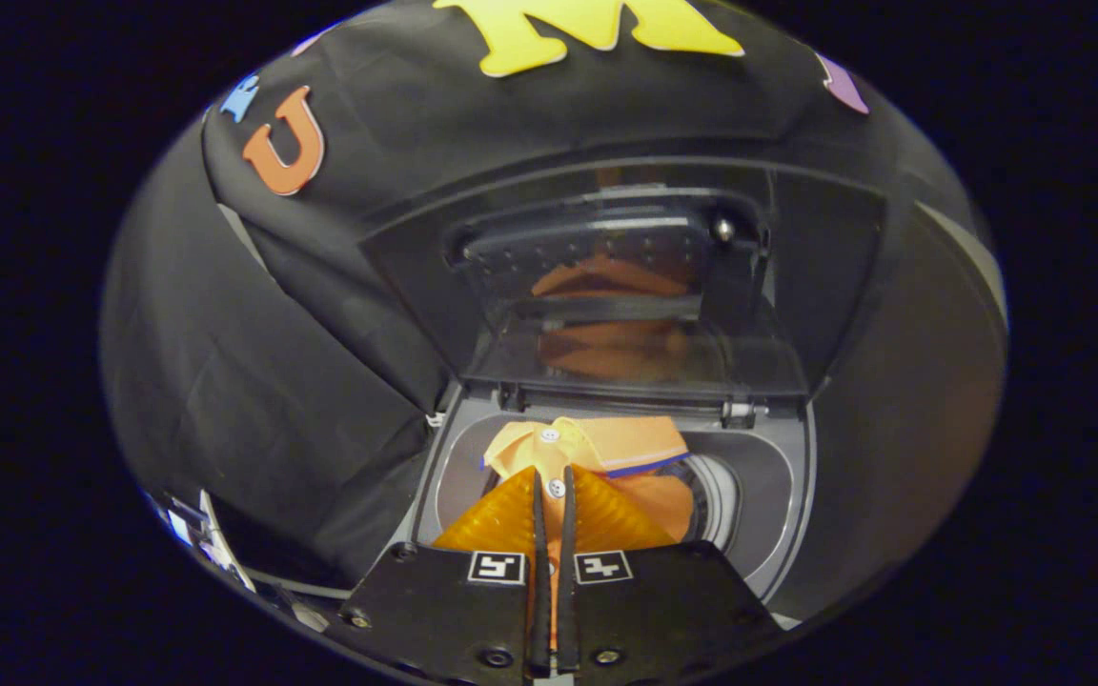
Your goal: Put the clothes into the washing machine and then close the washing machine lid.
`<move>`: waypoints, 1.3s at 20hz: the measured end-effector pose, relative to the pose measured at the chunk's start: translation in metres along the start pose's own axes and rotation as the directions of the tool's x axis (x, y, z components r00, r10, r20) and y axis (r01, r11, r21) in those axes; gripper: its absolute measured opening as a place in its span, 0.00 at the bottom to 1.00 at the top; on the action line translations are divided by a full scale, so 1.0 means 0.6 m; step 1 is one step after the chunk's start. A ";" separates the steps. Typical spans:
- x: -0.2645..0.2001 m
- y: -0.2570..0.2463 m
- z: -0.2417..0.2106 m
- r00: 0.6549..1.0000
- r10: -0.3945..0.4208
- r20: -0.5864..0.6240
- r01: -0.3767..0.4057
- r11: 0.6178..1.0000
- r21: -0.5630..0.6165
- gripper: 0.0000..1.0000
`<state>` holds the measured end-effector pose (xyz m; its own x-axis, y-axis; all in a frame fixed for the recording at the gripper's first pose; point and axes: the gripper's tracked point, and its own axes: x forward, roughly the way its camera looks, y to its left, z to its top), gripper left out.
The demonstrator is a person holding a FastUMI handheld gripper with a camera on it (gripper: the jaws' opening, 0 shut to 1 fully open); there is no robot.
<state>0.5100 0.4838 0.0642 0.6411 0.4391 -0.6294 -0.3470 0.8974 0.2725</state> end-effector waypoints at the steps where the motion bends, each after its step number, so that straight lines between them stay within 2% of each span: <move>1: 0.012 -0.007 -0.008 1.000 -0.012 -0.017 0.012 1.000 0.009 0.06; 3: 0.031 -0.024 -0.025 0.997 -0.052 -0.050 0.053 0.999 0.014 0.06; 12: 0.081 -0.089 -0.095 0.970 -0.139 -0.198 0.166 0.978 0.128 0.06; 23: 0.070 -0.087 -0.098 0.970 -0.167 -0.179 0.185 0.979 0.091 0.11; 25: 0.065 -0.081 -0.097 0.973 -0.155 -0.172 0.172 0.981 0.088 0.15; 26: 0.059 -0.078 -0.093 0.974 -0.157 -0.163 0.172 0.982 0.078 0.20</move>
<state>0.5110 0.4547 -0.0113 0.5674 0.2795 -0.7746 -0.1774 0.9600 0.2165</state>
